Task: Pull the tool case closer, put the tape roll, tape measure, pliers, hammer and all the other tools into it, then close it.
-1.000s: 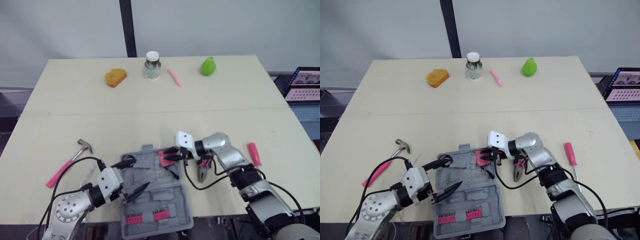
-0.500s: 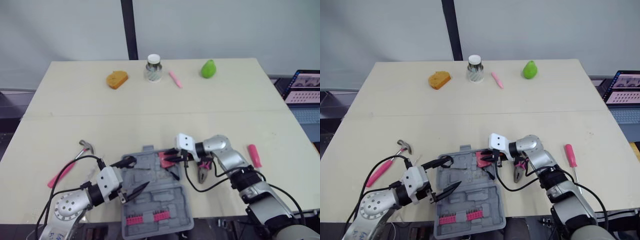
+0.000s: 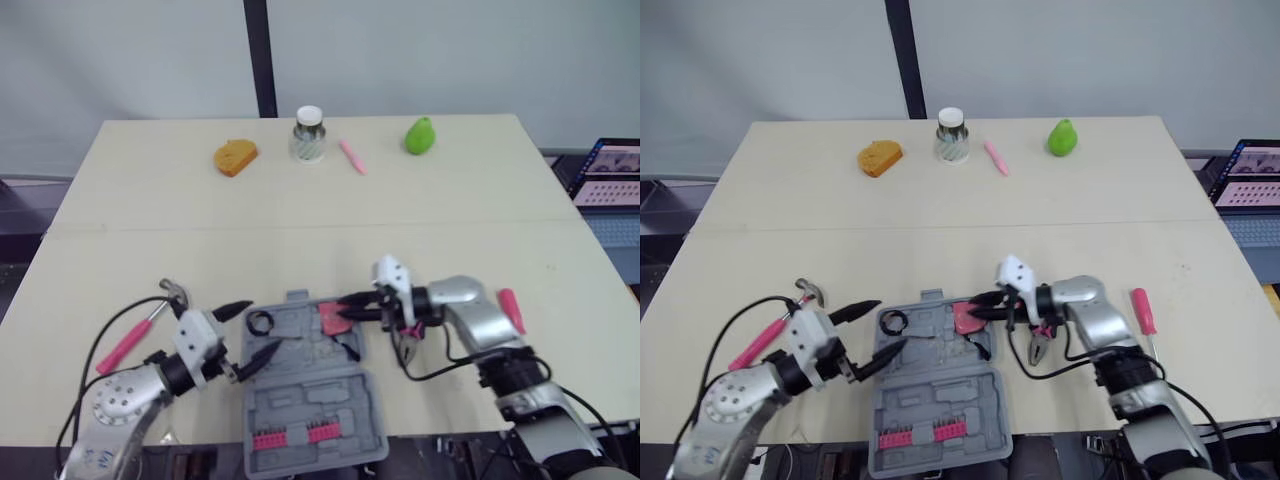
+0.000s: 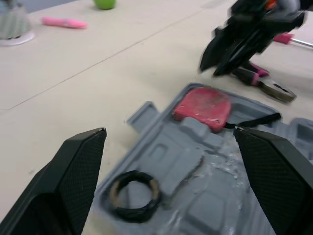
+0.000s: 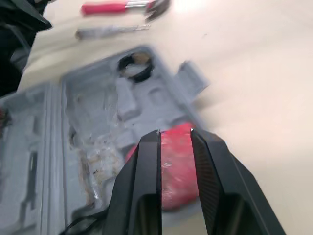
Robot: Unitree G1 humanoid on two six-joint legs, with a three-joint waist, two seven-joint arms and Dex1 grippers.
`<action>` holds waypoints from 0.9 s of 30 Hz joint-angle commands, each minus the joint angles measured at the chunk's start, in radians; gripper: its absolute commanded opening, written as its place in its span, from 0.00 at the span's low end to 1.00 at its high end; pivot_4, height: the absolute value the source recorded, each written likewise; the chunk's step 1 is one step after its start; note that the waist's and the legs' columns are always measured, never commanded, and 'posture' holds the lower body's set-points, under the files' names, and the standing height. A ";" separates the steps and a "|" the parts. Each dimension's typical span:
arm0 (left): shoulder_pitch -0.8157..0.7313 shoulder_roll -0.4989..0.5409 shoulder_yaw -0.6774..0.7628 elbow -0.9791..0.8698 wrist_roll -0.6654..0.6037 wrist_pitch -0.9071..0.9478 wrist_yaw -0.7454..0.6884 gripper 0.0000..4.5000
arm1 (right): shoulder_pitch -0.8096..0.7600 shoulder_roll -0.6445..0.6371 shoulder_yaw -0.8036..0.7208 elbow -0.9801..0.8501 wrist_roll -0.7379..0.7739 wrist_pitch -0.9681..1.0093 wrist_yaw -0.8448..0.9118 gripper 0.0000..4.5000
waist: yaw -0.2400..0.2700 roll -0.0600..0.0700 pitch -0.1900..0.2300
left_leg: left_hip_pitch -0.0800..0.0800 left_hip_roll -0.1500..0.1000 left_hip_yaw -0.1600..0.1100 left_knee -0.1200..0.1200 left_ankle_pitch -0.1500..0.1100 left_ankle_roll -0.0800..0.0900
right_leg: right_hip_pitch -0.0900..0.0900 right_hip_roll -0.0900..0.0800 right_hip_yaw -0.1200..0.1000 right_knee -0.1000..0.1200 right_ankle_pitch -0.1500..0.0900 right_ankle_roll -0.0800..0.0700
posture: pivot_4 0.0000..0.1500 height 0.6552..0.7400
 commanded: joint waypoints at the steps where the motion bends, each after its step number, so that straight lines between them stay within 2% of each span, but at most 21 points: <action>1: 0.030 0.063 0.194 0.021 -0.089 0.067 -0.015 1.00 | 0.062 -0.127 -0.118 -0.025 0.048 0.053 0.012 0.34 | 0.001 0.000 0.000 | 0.000 0.000 0.000 0.000 0.000 0.000 | 0.000 0.000 0.000 -0.001 0.000 0.000 | 1.00 1.00; 2: 0.054 0.088 0.255 0.041 -0.103 0.079 -0.033 1.00 | 0.082 -0.173 -0.155 0.001 0.055 0.066 0.015 0.41 | 0.000 0.000 0.000 | 0.000 0.000 0.000 0.000 0.000 0.000 | 0.000 0.000 0.000 -0.001 0.000 0.000 | 1.00 1.00; 7: 0.165 0.156 0.487 0.160 -0.121 0.080 -0.104 1.00 | 0.154 -0.332 -0.294 0.134 0.080 0.062 0.028 0.98 | -0.005 0.000 0.002 | 0.000 0.000 0.004 -0.001 0.000 0.001 | 0.000 0.000 0.000 -0.003 0.000 0.000 | 1.00 1.00; 11: 0.234 0.168 0.596 0.255 -0.119 0.061 -0.157 1.00 | 0.189 -0.411 -0.352 0.265 0.060 -0.008 0.029 0.99 | -0.005 0.000 0.002 | 0.001 0.002 0.006 -0.002 -0.001 0.001 | -0.001 0.000 0.000 -0.003 0.000 0.000 | 1.00 1.00; 15: 0.266 0.187 0.663 0.431 -0.076 -0.022 -0.200 1.00 | 0.201 -0.463 -0.381 0.432 0.039 -0.093 0.032 0.99 | -0.004 0.000 0.003 | 0.001 0.002 0.007 -0.002 -0.003 0.001 | -0.001 0.000 0.001 -0.008 0.000 0.000 | 1.00 1.00; 20: 0.245 0.227 0.700 0.653 -0.048 -0.139 -0.235 1.00 | 0.178 -0.497 -0.385 0.637 0.009 -0.192 0.021 0.99 | -0.005 0.001 0.003 | 0.002 0.003 0.007 -0.002 -0.004 0.000 | -0.002 0.000 0.000 -0.008 0.000 -0.001 | 1.00 1.00; 27: 0.197 0.264 0.684 0.773 -0.044 -0.212 -0.247 1.00 | 0.141 -0.513 -0.375 0.771 -0.015 -0.275 0.026 0.99 | -0.010 0.001 0.003 | 0.002 0.005 0.009 -0.002 -0.005 -0.001 | -0.003 -0.001 0.000 -0.007 0.000 -0.002 | 1.00 1.00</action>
